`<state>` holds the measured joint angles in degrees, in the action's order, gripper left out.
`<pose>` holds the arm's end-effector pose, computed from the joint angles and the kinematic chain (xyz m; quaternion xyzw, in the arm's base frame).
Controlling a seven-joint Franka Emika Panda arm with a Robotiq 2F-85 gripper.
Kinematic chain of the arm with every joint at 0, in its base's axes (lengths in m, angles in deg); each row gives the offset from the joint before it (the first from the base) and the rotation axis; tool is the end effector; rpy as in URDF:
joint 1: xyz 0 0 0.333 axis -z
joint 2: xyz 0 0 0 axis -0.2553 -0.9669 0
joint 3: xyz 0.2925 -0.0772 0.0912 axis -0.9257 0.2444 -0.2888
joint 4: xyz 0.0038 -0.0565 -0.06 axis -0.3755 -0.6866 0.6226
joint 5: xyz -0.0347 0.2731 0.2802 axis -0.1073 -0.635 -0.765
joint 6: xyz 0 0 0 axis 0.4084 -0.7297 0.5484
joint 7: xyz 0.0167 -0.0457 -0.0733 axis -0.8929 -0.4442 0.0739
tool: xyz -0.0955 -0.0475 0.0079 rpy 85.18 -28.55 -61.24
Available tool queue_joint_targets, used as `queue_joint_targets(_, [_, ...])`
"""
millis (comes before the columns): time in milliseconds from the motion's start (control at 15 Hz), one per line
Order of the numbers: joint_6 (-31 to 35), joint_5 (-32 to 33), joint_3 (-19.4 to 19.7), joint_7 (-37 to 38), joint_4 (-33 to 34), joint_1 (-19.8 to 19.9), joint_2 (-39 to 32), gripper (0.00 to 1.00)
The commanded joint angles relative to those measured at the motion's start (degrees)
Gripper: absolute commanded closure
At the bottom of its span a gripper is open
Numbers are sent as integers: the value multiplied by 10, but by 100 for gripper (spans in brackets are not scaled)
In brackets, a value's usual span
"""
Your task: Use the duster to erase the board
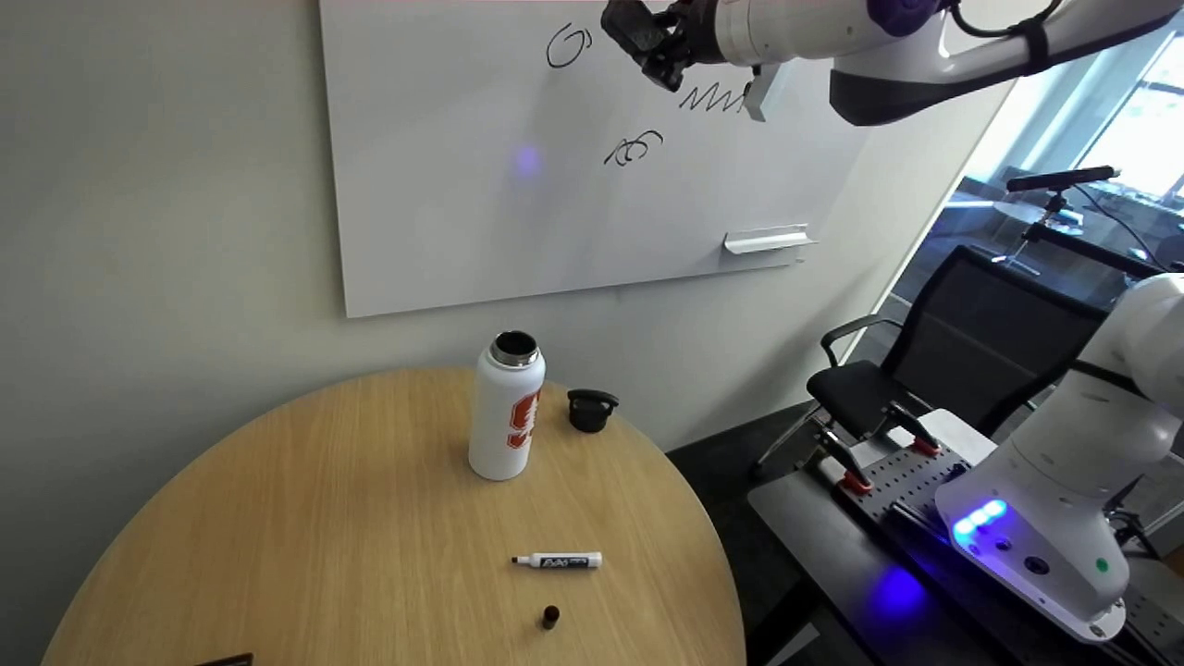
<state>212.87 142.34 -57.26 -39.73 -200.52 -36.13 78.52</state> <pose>0.4391 0.3519 0.5091 0.6731 0.4185 0.5046 0.3424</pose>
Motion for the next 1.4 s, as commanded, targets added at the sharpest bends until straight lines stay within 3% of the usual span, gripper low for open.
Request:
queue_joint_targets(0, [-71,57,-20,58,33,5,-34,73])
queue_joint_targets(67, [-60,64,-19,64,40,5,-43,73])
queue_joint_targets(133, [-50,39,-17,42,15,6,-19,48])
queue_joint_targets(333, [-50,48,-18,51,28,6,-37,48])
queue_joint_targets(400, [-50,48,-18,51,29,6,-39,73])
queue_joint_targets(1067, [-106,102,-30,100,82,0,-102,73])
queue_joint_targets(1333, [-78,111,-26,98,112,6,-124,73])
